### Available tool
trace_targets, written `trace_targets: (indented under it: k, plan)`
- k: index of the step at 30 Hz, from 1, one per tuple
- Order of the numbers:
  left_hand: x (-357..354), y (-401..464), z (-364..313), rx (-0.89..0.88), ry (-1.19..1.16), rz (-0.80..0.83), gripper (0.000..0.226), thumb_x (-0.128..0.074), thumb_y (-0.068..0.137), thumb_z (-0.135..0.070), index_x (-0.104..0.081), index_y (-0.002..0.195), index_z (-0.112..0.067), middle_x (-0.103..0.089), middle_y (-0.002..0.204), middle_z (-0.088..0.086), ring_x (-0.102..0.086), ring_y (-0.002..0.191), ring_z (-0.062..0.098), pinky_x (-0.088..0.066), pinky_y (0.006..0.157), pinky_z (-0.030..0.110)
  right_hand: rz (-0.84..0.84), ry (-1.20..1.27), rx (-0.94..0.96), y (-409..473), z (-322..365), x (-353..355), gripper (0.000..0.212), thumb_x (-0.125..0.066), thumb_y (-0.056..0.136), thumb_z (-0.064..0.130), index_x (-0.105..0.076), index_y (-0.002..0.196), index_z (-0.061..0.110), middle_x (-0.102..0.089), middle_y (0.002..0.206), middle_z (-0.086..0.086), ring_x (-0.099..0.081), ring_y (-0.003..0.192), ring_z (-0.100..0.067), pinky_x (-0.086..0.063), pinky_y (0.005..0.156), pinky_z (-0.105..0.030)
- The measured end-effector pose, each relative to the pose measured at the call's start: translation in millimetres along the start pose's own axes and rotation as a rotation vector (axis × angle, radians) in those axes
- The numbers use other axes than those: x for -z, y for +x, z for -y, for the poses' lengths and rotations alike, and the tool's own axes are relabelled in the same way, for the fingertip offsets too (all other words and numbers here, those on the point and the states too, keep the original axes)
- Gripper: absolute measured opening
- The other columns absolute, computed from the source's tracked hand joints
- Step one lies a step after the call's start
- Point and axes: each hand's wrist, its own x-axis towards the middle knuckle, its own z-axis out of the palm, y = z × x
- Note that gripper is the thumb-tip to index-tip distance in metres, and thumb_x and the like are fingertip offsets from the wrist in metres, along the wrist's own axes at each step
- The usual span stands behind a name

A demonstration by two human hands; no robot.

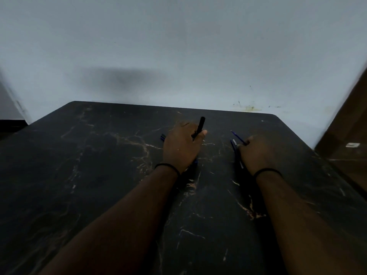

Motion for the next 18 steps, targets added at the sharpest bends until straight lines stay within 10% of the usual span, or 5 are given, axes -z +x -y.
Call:
trace_targets:
  k: [18]
  plan:
    - [0.6, -0.2, 1.2, 0.008, 0.019, -0.004, 0.041, -0.057, 0.093, -0.045, -0.035, 0.060, -0.035, -0.048, 0.072, -0.013, -0.043, 0.067, 0.004, -0.023, 0.056, 0.013, -0.149, 0.197, -0.010, 7.2, -8.4, -6.7, 0.019, -0.060, 0.094, 0.039, -0.060, 0.081, 0.025, -0.054, 0.068, 0.006, -0.052, 0.065, -0.014, -0.033, 0.057, -0.026]
